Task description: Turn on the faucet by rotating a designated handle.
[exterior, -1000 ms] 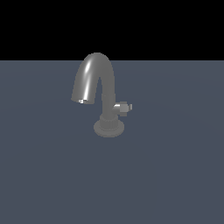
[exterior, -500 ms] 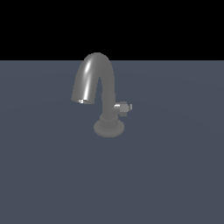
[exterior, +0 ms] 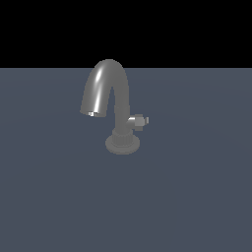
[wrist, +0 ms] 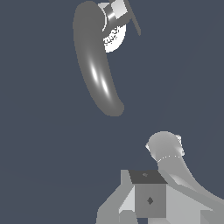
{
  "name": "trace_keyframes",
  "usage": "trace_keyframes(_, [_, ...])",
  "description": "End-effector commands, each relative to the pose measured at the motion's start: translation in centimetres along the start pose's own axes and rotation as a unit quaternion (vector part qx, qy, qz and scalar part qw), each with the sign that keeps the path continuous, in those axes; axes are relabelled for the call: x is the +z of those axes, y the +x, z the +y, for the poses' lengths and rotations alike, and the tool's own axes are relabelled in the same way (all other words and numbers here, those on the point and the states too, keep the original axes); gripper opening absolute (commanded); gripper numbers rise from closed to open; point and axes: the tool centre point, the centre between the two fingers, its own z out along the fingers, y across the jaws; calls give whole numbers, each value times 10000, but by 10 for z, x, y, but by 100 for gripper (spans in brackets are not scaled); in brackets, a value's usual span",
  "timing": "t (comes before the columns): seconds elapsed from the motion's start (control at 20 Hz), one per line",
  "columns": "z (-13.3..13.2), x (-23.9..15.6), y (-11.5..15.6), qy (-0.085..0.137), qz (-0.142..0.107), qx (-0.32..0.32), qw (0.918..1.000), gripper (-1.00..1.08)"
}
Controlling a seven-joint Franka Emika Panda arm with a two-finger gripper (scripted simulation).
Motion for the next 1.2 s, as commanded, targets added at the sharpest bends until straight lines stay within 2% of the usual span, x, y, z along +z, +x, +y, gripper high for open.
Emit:
trace_keyframes(0.0, [-5, 0, 14, 134, -246, 241, 9993, -100])
trace_keyframes(0.3, [-13, 2, 48, 471, -854, 836, 9917, -100])
trace_keyframes(0.6, [-17, 9, 86, 834, -1505, 1470, 9740, -100])
trace_keyframes(0.85, [-17, 19, 119, 1165, -2094, 2042, 9492, -100])
trace_keyframes(1.15, [-14, 36, 158, 1558, -2786, 2717, 9079, -100])
